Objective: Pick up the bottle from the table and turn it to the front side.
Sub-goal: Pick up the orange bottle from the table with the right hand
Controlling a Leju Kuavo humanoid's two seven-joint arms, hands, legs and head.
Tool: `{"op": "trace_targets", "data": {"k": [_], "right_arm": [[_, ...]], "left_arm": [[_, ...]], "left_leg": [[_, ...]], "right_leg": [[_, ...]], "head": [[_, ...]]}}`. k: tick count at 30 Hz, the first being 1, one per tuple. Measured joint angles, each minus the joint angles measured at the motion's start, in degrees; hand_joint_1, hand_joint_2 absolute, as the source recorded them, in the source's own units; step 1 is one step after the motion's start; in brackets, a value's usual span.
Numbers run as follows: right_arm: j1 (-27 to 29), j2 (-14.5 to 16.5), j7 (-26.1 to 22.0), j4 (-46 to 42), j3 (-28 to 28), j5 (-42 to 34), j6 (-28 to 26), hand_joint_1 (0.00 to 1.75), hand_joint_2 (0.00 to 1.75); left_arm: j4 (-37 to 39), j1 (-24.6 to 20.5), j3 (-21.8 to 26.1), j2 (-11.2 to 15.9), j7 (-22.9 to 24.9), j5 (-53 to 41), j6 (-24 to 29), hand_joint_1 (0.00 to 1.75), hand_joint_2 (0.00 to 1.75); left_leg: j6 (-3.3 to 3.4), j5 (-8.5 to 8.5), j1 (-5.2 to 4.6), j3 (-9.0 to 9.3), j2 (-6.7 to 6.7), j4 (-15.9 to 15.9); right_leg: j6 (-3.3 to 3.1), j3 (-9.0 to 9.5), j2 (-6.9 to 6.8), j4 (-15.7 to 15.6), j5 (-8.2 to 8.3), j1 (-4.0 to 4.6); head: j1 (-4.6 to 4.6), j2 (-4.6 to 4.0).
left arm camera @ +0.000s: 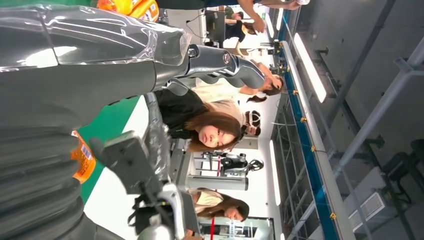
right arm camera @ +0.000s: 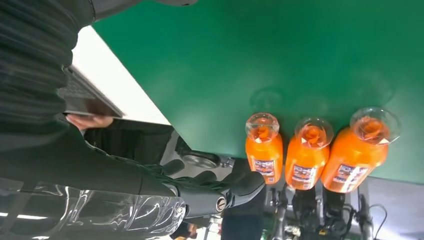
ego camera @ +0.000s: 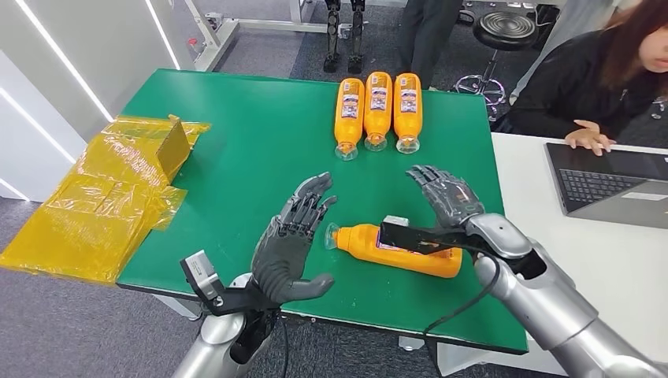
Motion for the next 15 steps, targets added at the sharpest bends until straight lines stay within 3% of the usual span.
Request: {"op": "trace_targets", "data": {"k": [8, 12, 15], "right_arm": [[-4.51, -0.37, -0.27, 3.07, 3.47, -3.47, 3.71, 0.0, 1.75], [-11.51, -2.17, -2.0, 6.48, 11.96, -9.46, 12.98, 0.0, 1.75], [-13.87, -2.83, -2.56, 7.62, 16.2, -11.41, 14.73, 0.0, 1.75]], "left_arm": [[0.01, 0.14, 0.0, -0.01, 0.12, -0.18, -0.62, 0.0, 1.75], [0.08, 0.15, 0.0, -0.03, 0.29, -0.16, -1.58, 0.0, 1.75], [0.09, 0.14, 0.0, -0.06, 0.52, -0.15, -1.74, 0.0, 1.75]], "left_leg": [[0.01, 0.01, 0.0, 0.01, -0.02, 0.02], [0.02, 0.01, 0.0, 0.0, -0.03, 0.02], [0.02, 0.01, 0.0, 0.0, -0.04, 0.02]], "right_leg": [[0.0, 0.0, -0.02, 0.0, 0.0, 0.0], [0.0, -0.01, -0.03, -0.01, 0.0, 0.0], [0.0, -0.01, -0.04, -0.01, 0.0, 0.0]], "head": [[-0.01, 0.0], [0.0, 0.0], [0.0, 0.0]]}}
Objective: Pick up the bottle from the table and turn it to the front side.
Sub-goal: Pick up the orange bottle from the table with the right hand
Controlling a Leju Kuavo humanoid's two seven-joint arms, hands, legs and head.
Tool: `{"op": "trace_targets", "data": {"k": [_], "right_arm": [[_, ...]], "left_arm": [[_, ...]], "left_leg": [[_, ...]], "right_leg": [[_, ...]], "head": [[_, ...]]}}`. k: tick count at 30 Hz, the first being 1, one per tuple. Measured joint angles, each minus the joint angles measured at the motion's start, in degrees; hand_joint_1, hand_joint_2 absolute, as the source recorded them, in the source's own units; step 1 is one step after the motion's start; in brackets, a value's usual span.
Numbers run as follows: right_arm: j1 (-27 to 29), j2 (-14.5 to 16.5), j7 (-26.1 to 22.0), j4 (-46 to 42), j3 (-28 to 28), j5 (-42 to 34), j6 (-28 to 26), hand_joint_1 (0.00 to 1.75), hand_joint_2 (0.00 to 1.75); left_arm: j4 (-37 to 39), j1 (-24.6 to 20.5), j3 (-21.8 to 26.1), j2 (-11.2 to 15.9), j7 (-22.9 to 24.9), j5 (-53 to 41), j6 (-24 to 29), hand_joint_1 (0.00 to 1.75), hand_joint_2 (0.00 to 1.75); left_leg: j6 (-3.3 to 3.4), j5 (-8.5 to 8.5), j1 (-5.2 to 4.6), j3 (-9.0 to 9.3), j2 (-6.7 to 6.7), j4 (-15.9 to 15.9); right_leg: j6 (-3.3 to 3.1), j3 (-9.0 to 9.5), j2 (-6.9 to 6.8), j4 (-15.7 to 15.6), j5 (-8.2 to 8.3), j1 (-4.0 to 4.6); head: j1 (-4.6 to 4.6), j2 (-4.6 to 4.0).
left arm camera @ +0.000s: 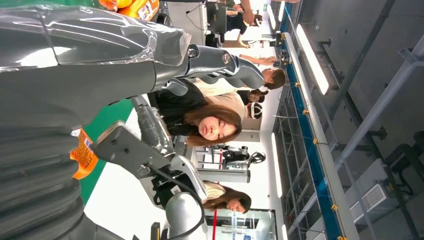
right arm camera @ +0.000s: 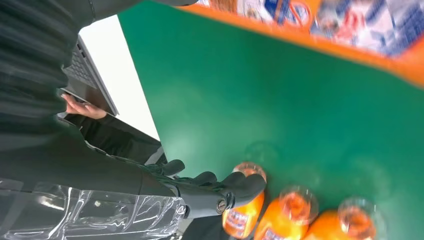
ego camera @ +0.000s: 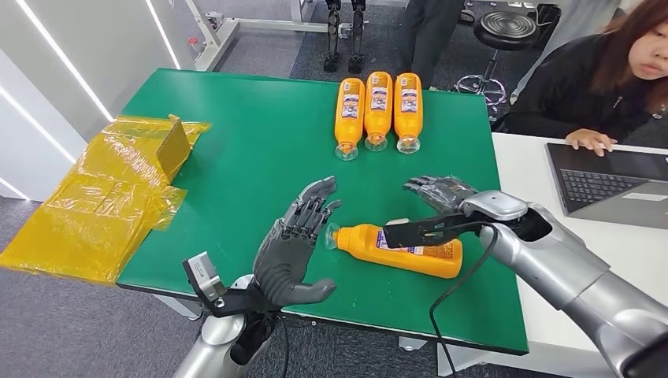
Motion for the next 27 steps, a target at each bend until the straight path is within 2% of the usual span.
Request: {"op": "trace_targets", "data": {"k": [14, 23, 27], "right_arm": [[0.43, -1.56, -0.05, 1.74, 9.63, -0.27, -2.56, 0.0, 1.75], [5.15, -1.54, -0.56, 4.68, 11.99, 0.89, -8.79, 0.0, 1.75], [5.99, -1.13, -1.53, 6.44, 12.24, 0.88, -9.9, 0.0, 1.75]], "left_arm": [[0.26, 0.0, 0.0, -0.48, 0.85, 0.16, -0.28, 0.0, 1.75], [0.62, -0.21, 0.0, -0.48, 1.06, 0.16, -0.84, 0.0, 1.75], [0.9, -0.46, 0.0, -0.48, 0.91, 0.16, -1.05, 0.0, 1.75]], "left_leg": [[0.0, 0.0, 0.0, 0.03, -0.02, 0.0], [0.0, 0.0, 0.0, 0.04, -0.03, 0.0], [-0.01, -0.01, 0.01, 0.12, 0.01, -0.01]], "right_leg": [[0.0, 0.03, -0.05, -0.01, 0.0, 0.0], [0.0, 0.04, -0.05, -0.01, 0.0, 0.0], [0.0, 0.08, 0.01, -0.02, -0.01, 0.01]], "head": [[0.01, 0.0], [-0.01, 0.0], [-0.01, 0.0]]}}
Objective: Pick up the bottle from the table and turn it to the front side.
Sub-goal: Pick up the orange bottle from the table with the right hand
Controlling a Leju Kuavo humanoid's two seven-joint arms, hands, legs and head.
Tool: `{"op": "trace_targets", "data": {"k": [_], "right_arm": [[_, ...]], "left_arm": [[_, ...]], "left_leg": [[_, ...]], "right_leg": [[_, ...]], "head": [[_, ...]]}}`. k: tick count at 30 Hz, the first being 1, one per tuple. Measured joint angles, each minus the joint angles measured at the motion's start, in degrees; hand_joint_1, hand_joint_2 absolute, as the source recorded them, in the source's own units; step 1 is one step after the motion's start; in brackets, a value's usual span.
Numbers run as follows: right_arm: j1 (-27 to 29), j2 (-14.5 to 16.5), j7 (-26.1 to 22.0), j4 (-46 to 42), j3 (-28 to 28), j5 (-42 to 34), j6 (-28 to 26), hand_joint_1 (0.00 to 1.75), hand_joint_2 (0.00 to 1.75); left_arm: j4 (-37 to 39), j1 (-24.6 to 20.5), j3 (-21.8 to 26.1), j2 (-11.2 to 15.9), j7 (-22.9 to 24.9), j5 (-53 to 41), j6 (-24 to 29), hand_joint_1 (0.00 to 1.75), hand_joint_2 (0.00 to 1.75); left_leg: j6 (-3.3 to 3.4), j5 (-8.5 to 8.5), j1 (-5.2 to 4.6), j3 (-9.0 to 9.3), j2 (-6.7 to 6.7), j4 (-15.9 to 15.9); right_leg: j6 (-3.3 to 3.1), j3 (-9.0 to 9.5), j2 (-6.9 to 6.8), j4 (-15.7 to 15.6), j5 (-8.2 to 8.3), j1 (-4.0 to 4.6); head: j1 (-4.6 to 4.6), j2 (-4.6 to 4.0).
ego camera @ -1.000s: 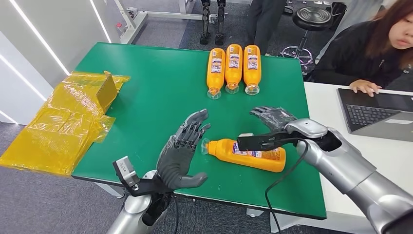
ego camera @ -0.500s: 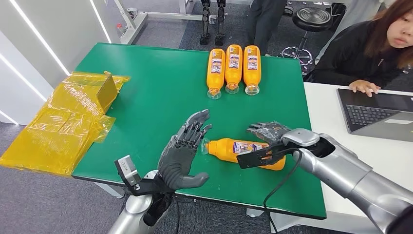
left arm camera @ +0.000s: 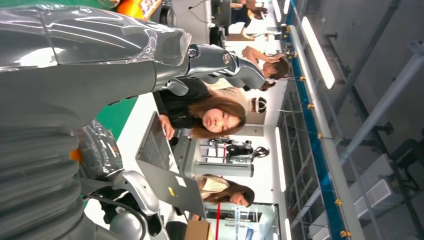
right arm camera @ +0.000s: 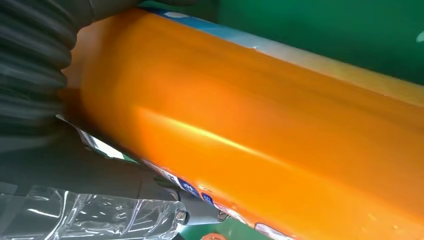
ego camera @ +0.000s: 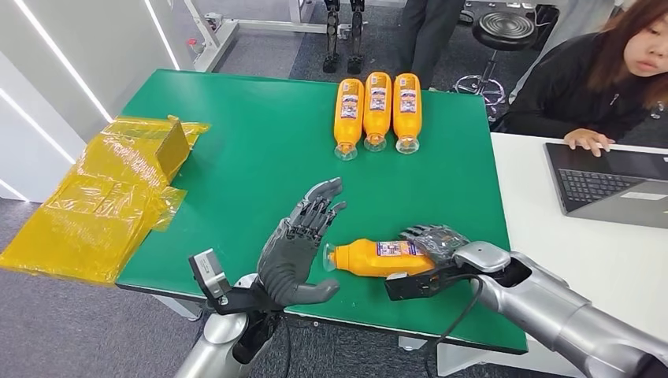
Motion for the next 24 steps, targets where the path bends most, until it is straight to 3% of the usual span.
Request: {"op": "trace_targets", "data": {"k": [1, 4, 5, 24], "right_arm": [[0.05, 0.03, -0.2, 0.35, 0.03, 0.0, -0.19, 0.18, 1.75], [0.22, 0.07, -0.59, 1.08, 0.06, -0.01, -0.69, 1.44, 1.75], [0.32, 0.08, -0.73, 1.25, 0.06, 0.01, -0.91, 1.69, 1.75], [1.17, 1.37, 0.26, 1.75, -0.85, 7.16, -6.82, 1.75, 1.75]], "left_arm": [[0.06, -0.03, 0.0, 0.0, -0.03, 0.0, -0.01, 0.0, 1.75], [0.32, -0.12, 0.0, 0.0, -0.14, -0.01, -0.04, 0.0, 1.75], [0.43, -0.16, 0.0, 0.0, -0.23, -0.02, -0.04, 0.0, 1.75], [1.61, -0.47, 0.36, 0.04, -1.12, -0.59, 0.43, 0.0, 1.75]], "left_leg": [[0.0, 0.0, 0.0, 0.03, 0.0, 0.0], [0.0, 0.0, 0.0, 0.11, 0.0, 0.0], [0.0, 0.0, 0.0, 0.14, 0.0, 0.0], [-0.01, 0.04, 0.0, 0.43, 0.06, 0.0]], "right_leg": [[0.0, 0.03, 0.0, 0.0, 0.0, 0.0], [0.0, 0.11, 0.0, -0.01, 0.0, 0.01], [0.0, 0.15, 0.01, -0.01, 0.0, 0.01], [-0.04, 0.45, 0.04, 0.0, 0.07, 0.0]], "head": [[0.01, 0.0], [0.01, 0.0], [0.01, 0.0], [0.01, 0.0]]}}
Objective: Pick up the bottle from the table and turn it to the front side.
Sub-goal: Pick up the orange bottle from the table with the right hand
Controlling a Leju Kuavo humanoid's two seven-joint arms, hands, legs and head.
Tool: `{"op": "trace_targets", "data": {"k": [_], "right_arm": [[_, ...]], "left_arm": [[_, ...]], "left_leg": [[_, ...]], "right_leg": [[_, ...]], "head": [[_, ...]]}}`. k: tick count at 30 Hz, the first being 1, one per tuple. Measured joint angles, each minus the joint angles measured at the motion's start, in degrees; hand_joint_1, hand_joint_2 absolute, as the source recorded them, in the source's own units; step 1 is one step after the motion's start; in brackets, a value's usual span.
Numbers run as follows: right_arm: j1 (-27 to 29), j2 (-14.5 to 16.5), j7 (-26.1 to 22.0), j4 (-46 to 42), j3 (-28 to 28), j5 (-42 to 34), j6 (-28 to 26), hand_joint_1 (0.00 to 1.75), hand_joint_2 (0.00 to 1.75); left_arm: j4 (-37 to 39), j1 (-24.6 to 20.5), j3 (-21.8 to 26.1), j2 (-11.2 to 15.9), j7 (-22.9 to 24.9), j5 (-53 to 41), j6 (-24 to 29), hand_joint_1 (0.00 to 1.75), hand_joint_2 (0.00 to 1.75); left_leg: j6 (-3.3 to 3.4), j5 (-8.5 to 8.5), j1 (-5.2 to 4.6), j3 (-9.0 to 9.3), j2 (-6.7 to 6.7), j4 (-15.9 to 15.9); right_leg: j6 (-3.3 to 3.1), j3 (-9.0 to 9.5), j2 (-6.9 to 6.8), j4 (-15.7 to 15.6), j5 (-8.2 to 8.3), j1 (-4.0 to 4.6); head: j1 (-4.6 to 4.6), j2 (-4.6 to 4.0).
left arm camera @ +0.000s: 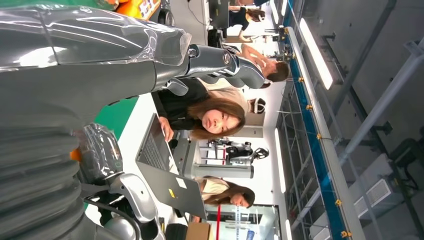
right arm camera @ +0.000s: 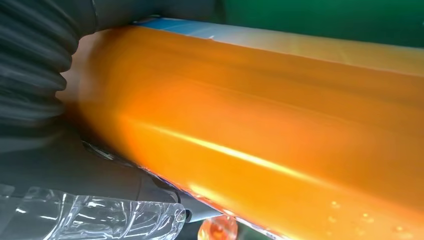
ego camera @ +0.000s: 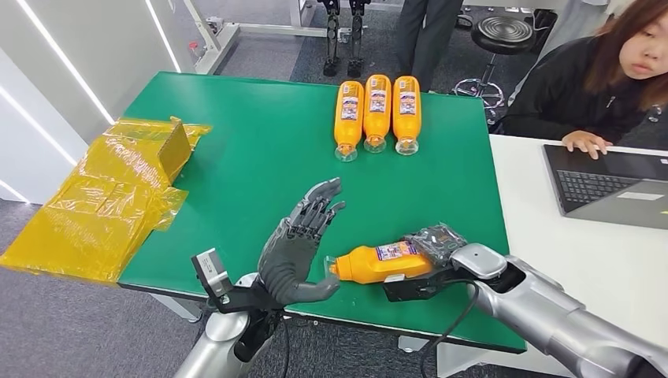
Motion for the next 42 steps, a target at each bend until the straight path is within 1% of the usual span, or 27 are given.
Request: {"op": "trace_targets", "data": {"k": [5, 8, 12, 18, 24, 28, 31, 37, 42], "right_arm": [[0.89, 0.0, 3.9, -2.92, -2.6, 5.53, -5.21, 1.75, 1.75], [1.99, -0.08, 6.66, -6.04, -6.14, 9.3, -8.35, 1.75, 1.75], [3.75, -0.44, 8.57, -10.59, -10.79, 12.69, -10.22, 1.75, 1.75], [11.23, -1.84, 10.21, -20.41, -19.88, 19.21, -16.24, 1.75, 1.75], [22.15, -2.21, 12.45, -29.84, -26.64, 29.1, -24.73, 1.75, 1.75], [29.73, -2.19, 14.69, -35.27, -29.03, 36.64, -29.72, 1.75, 1.75], [34.57, -2.0, 15.66, -38.34, -29.77, 40.28, -31.77, 1.75, 1.75], [41.21, -0.96, 16.76, -42.17, -30.45, 43.87, -32.74, 1.75, 1.75], [44.07, -0.62, 20.56, -44.49, -30.03, 44.25, -32.56, 1.75, 1.75]], "left_arm": [[0.0, 0.21, 0.22, 0.21, -0.01, -0.27, 1.07, 0.0, 1.75], [-0.11, 0.85, 0.63, 0.49, -0.04, -0.49, 1.87, 0.0, 1.75], [-0.77, 1.76, 1.19, 0.63, -0.03, -0.82, 2.55, 0.0, 1.75], [-1.42, 2.93, 1.52, 1.02, 0.01, -1.38, 3.72, 0.0, 1.75], [-1.86, 3.61, 1.49, 1.33, -0.24, -1.32, 5.21, 0.0, 1.75], [-2.37, 3.67, 1.37, 1.48, -0.2, -0.93, 6.69, 0.0, 1.75], [-2.44, 3.71, 1.24, 1.63, -0.15, -0.43, 7.62, 0.0, 1.75], [-2.45, 3.7, 0.79, 1.87, -0.18, 0.36, 9.33, 0.0, 1.75], [-2.45, 3.38, 0.76, 1.94, -0.22, 0.73, 10.26, 0.0, 1.75]], "left_leg": [[0.0, 0.0, 0.0, -0.12, -0.03, 0.0], [0.0, 0.0, 0.0, -0.21, -0.03, 0.0], [0.0, 0.0, 0.0, -0.33, -0.07, 0.0], [0.01, -0.02, 0.0, -0.48, -0.15, 0.0], [0.01, -0.07, 0.0, -0.51, -0.19, -0.02], [0.0, -0.08, 0.0, -0.54, -0.28, -0.04], [-0.02, -0.1, 0.0, -0.54, -0.25, -0.05], [-0.02, -0.1, 0.01, -0.55, -0.25, -0.05], [-0.02, -0.1, 0.01, -0.54, -0.22, -0.05]], "right_leg": [[0.0, -0.1, -0.01, 0.01, 0.0, 0.0], [0.0, -0.21, 0.0, 0.01, 0.0, 0.0], [0.0, -0.34, -0.06, 0.0, -0.01, 0.0], [0.04, -0.43, -0.14, -0.01, -0.07, 0.0], [0.04, -0.45, -0.18, -0.02, -0.11, 0.0], [0.05, -0.44, -0.29, -0.02, -0.15, 0.01], [0.04, -0.45, -0.27, -0.02, -0.16, 0.01], [0.03, -0.46, -0.27, -0.01, -0.16, 0.01], [0.04, -0.46, -0.26, -0.02, -0.16, 0.01]], "head": [[0.0, 0.0], [-0.01, 0.0], [-0.01, 0.0], [-0.01, 0.0], [-0.01, 0.0], [0.0, 0.0], [-0.02, 0.0], [-0.01, 0.0], [0.0, 0.0]]}}
